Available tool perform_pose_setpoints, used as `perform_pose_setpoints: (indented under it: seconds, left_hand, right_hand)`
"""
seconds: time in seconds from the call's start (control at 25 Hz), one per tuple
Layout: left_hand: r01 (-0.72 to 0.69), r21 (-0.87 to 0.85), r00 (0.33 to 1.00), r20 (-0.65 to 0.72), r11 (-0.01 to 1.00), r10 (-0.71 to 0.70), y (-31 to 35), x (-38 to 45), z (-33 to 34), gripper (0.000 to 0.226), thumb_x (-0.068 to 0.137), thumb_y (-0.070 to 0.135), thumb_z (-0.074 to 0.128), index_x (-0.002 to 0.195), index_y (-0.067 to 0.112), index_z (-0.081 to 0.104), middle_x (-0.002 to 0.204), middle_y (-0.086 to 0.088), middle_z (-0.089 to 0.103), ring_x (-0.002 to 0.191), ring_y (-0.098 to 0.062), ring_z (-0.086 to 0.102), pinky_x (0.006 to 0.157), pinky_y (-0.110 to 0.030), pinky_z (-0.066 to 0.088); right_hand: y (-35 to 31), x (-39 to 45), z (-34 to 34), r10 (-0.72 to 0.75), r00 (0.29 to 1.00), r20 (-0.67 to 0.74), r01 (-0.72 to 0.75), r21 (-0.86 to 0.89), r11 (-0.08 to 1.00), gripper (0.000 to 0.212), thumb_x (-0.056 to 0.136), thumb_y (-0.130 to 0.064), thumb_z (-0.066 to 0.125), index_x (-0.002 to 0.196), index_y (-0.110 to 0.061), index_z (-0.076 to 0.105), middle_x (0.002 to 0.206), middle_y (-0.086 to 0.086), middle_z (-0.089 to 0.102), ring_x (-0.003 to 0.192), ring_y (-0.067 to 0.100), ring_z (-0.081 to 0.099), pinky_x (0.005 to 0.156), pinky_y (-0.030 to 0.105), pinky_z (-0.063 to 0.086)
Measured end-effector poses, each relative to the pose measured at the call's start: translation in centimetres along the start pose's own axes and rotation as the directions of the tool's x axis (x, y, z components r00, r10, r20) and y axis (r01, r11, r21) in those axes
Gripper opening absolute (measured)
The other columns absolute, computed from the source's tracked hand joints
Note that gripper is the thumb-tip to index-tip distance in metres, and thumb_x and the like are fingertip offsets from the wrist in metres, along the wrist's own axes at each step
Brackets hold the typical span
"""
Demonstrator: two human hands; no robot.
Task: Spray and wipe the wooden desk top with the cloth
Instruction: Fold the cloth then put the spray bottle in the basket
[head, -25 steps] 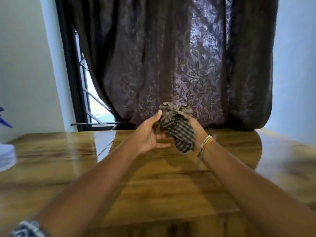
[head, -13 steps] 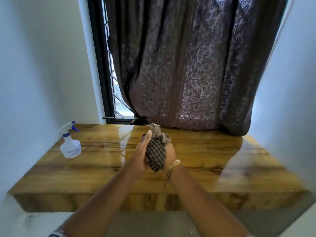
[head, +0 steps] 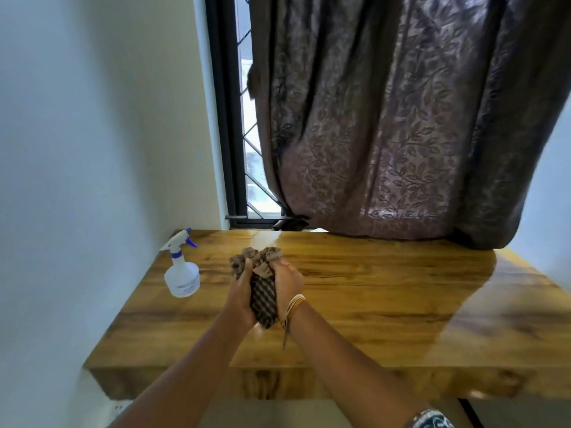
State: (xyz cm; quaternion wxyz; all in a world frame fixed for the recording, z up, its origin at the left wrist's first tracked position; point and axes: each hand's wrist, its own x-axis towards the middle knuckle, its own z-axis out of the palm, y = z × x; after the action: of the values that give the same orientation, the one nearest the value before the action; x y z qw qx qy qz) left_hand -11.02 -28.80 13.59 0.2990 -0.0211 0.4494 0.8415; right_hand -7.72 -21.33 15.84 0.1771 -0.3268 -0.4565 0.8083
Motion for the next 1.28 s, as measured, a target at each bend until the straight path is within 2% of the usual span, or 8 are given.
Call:
perform_pose_setpoints:
  seconds: [0.12, 0.4, 0.6, 0.8, 0.92, 1.0, 1.12, 1.28]
  left_hand:
    - [-0.024, 0.029, 0.991, -0.133, 0.999, 0.028, 2.5, 1.0, -4.6, 0.067, 0.084, 0.058, 0.058, 0.131, 0.011, 0.057, 0.122, -0.019, 0.066, 0.107, -0.038, 0.065, 0.074, -0.044, 0.057]
    - [-0.020, -0.009, 0.964, -0.267, 1.000, 0.017, 6.7, 3.3, -12.8, 0.066, 0.086, 0.060, 0.054, 0.128, 0.009, 0.059, 0.119, -0.021, 0.067, 0.106, -0.039, 0.065, 0.073, -0.043, 0.057]
    - [-0.080, -0.046, 0.941, -0.333, 0.996, 0.060, 8.0, 4.7, -17.9, 0.069, 0.093, 0.060, 0.042, 0.127, 0.002, 0.057, 0.106, -0.024, 0.065, 0.084, -0.034, 0.068, 0.063, -0.037, 0.056]
    - [-0.086, -0.044, 0.865, -0.499, 0.995, 0.053, 8.9, 6.4, -23.1, 0.068, 0.093, 0.059, 0.043, 0.118, -0.002, 0.059, 0.101, -0.021, 0.067, 0.087, -0.035, 0.066, 0.076, -0.040, 0.054]
    - [-0.064, -0.062, 0.799, -0.602, 0.996, 0.014, 8.3, 8.4, -25.8, 0.072, 0.075, 0.060, 0.064, 0.118, 0.003, 0.062, 0.118, -0.023, 0.066, 0.099, -0.039, 0.066, 0.091, -0.050, 0.053]
    - [0.042, -0.002, 0.796, -0.605, 0.999, -0.035, 8.7, 8.0, -24.7, 0.067, 0.073, 0.042, 0.071, 0.126, 0.003, 0.058, 0.133, -0.017, 0.059, 0.110, -0.040, 0.062, 0.085, -0.036, 0.055]
    - [0.119, 0.060, 0.781, -0.622, 0.991, -0.056, 8.5, 8.1, -21.8, 0.046, 0.098, -0.001, 0.045, 0.143, -0.002, 0.037, 0.143, -0.008, 0.041, 0.132, -0.037, 0.041, 0.066, -0.002, 0.040]
    - [0.253, 0.342, 0.586, -0.799, 0.905, 0.138, 6.9, 10.8, -25.8, 0.056, 0.090, 0.025, 0.066, 0.139, 0.006, 0.046, 0.138, -0.016, 0.053, 0.122, -0.033, 0.052, 0.094, -0.037, 0.045]
  right_hand:
    - [2.7, 1.5, 4.2, -0.018, 1.000, -0.001, 0.018, -0.065, 0.998, 0.010, 0.080, -0.011, 0.072, 0.071, -0.011, 0.073, 0.085, 0.015, 0.075, 0.088, 0.035, 0.070, 0.080, 0.051, 0.058]
    - [7.5, 3.9, 11.7, 0.018, 0.998, 0.052, -0.006, -0.227, 0.974, 0.007, 0.081, -0.013, 0.069, 0.076, -0.011, 0.073, 0.078, 0.007, 0.073, 0.078, 0.023, 0.069, 0.074, 0.037, 0.060]
    - [9.9, 7.5, 15.2, 0.067, 0.996, 0.067, -0.042, -0.320, 0.946, 0.017, 0.084, -0.009, 0.062, 0.067, -0.009, 0.064, 0.064, 0.002, 0.066, 0.061, 0.015, 0.057, 0.058, 0.026, 0.045]
    - [11.6, 11.7, 18.9, 0.001, 0.990, 0.144, 0.071, -0.499, 0.864, 0.007, 0.084, -0.013, 0.063, 0.089, -0.011, 0.067, 0.079, 0.000, 0.065, 0.074, 0.016, 0.057, 0.061, 0.024, 0.044]
    - [12.8, 13.7, 20.8, 0.015, 0.966, 0.257, 0.155, -0.629, 0.762, 0.033, 0.081, -0.026, 0.074, 0.110, -0.015, 0.064, 0.103, -0.001, 0.066, 0.093, 0.016, 0.062, 0.077, 0.028, 0.052]
    - [13.9, 14.7, 21.6, -0.002, 0.948, 0.319, 0.237, -0.699, 0.675, 0.049, 0.078, -0.033, 0.078, 0.120, -0.014, 0.061, 0.114, -0.002, 0.060, 0.108, 0.017, 0.057, 0.091, 0.031, 0.048]
    - [14.7, 15.7, 21.9, -0.018, 0.925, 0.380, 0.310, -0.727, 0.612, 0.055, 0.079, -0.034, 0.077, 0.127, -0.015, 0.058, 0.124, 0.000, 0.057, 0.116, 0.019, 0.054, 0.096, 0.033, 0.044]
    - [15.1, 16.5, 21.7, -0.040, 0.888, 0.457, 0.399, -0.726, 0.560, 0.044, 0.086, -0.034, 0.072, 0.125, -0.015, 0.061, 0.122, 0.002, 0.065, 0.111, 0.020, 0.058, 0.086, 0.026, 0.041]
